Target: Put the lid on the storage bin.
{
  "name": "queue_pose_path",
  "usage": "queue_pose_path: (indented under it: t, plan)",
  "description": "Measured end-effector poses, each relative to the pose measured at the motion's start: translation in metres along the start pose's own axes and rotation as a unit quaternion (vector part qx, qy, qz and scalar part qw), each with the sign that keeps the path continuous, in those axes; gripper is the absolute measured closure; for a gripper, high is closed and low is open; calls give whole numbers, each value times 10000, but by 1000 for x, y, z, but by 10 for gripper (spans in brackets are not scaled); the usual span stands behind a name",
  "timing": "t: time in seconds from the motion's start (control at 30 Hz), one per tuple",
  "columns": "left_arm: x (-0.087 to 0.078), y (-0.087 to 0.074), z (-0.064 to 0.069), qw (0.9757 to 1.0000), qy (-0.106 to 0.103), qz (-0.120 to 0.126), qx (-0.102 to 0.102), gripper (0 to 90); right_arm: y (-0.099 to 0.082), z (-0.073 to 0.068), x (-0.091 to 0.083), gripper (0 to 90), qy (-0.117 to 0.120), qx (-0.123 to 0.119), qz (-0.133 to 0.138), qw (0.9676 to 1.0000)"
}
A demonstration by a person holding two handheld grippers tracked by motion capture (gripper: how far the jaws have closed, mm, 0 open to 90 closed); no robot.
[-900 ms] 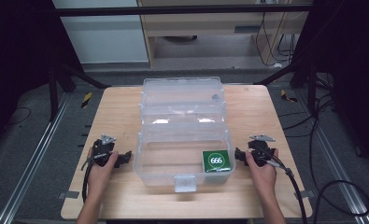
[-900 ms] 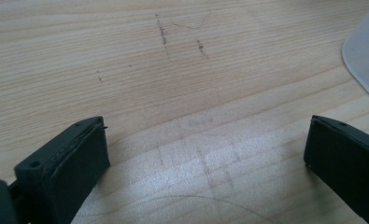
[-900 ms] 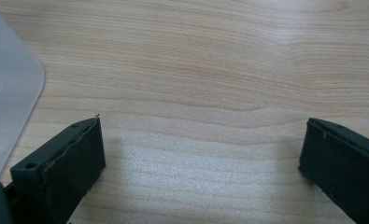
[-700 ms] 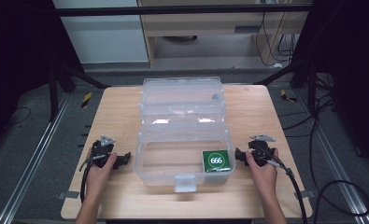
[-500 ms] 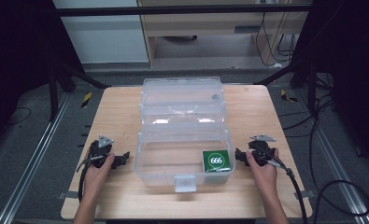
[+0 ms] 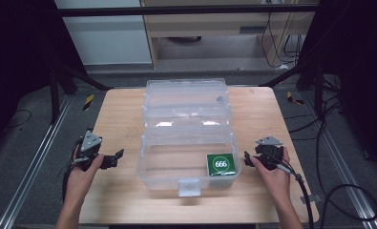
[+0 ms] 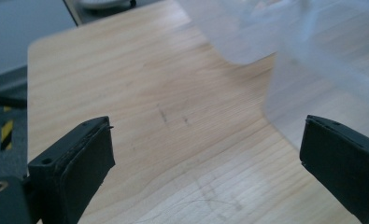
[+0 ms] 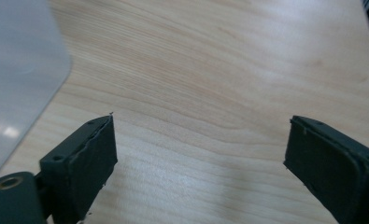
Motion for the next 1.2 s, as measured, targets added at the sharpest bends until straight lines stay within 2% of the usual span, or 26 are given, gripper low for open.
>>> queue_pose_path:
  t: [0.07, 0.13, 0.17, 0.27, 0.4, 0.43, 0.5, 0.57, 0.6, 0.63, 0.7, 0.77, 0.9, 1.0, 1.07, 1.1, 1.13, 1.17, 1.2]
  plan:
    - [-10, 7, 7, 9996, -234, 132, 91, 25, 8, -2, -13, 105, -99, -415, -161, 9990]
    - [-21, 17, 15, 9985, -456, 223, 201, 25, 18, -6, -33, 131, -183, -843, -203, 9961]
    - [-27, 22, 18, 9979, -549, 262, 230, 24, 24, -7, -43, 123, -178, -974, -245, 9948]
    - [-40, 38, 30, 9948, -813, 313, 526, 21, 42, -14, -68, 124, -31, -1279, -376, 9911]
    - [-52, 53, 53, 9881, -1122, 334, 994, 21, 69, -25, -89, 163, 113, -1740, -613, 9828]
    - [-54, 55, 60, 9862, -1175, 314, 1123, 24, 77, -27, -93, 163, 138, -1847, -618, 9808]
    - [-58, 60, 73, 9818, -1314, 289, 1340, 25, 95, -32, -102, 191, 199, -1962, -554, 9788]
    - [-60, 63, 85, 9773, -1421, 223, 1557, 27, 114, -36, -109, 199, 367, -2137, -499, 9749]
    - [-60, 65, 92, 9737, -1463, 166, 1739, 28, 120, -37, -110, 207, 464, -2175, -499, 9737]
    - [-60, 66, 95, 9718, -1489, 131, 1826, 29, 130, -39, -111, 217, 559, -2283, -490, 9707]
    - [-58, 69, 105, 9683, -1607, 51, 1911, 31, 142, -43, -111, 245, 621, -2447, -519, 9662]
    - [-54, 72, 116, 9650, -1609, -49, 2070, 37, 155, -48, -107, 291, 772, -2648, -540, 9597]
    - [-52, 77, 131, 9591, -1792, -102, 2191, 48, 172, -58, -96, 351, 1082, -2792, -521, 9527]
    - [-52, 76, 138, 9519, -1973, -196, 2337, 45, 183, -68, -89, 408, 1267, -3026, -497, 9433]
    - [-52, 74, 141, 9497, -2012, -218, 2388, 50, 192, -77, -83, 440, 1399, -3244, -510, 9341]
    - [-51, 73, 141, 9495, -2009, -243, 2399, 51, 193, -79, -81, 457, 1420, -3301, -544, 9316]
    - [-50, 71, 141, 9474, -2069, -288, 2426, 51, 195, -82, -78, 466, 1445, -3350, -569, 9293]
    - [-49, 69, 142, 9459, -2094, -334, 2457, 52, 198, -85, -75, 469, 1478, -3489, -644, 9232]
    - [-49, 67, 142, 9442, -2121, -383, 2491, 52, 200, -88, -72, 483, 1477, -3551, -692, 9205]
Point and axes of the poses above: each handheld gripper's, and its own axes: x roughly forward along the jaws, y roughly out of its top, z roughly to its right, the point moved 3 cm from there along x, roughly forward along the jaws, and after that the axes turned 14 degrees about y, right-handed, at the moved point
